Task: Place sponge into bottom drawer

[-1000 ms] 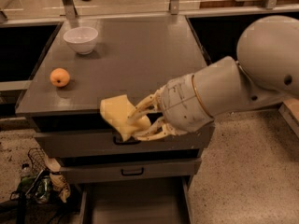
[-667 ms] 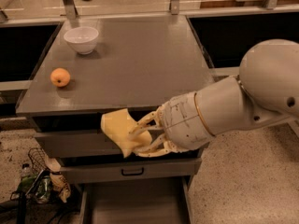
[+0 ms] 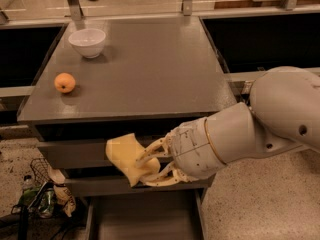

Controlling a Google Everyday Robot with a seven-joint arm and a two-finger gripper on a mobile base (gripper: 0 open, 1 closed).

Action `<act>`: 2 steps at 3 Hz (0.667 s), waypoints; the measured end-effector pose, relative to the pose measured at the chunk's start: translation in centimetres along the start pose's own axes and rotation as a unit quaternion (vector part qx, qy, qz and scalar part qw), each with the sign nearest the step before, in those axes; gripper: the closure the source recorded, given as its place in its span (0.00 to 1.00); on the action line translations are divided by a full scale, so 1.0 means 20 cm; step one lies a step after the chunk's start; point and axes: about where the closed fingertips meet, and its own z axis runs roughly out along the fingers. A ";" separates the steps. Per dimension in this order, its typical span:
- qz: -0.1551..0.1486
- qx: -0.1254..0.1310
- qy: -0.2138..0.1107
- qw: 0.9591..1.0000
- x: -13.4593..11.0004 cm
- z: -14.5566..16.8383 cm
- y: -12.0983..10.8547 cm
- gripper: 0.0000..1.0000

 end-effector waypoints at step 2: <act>0.027 -0.004 -0.015 1.000 0.02 0.22 0.14 1.00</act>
Offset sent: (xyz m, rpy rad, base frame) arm -0.0284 0.0329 -0.0804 0.0501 0.1158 -0.0279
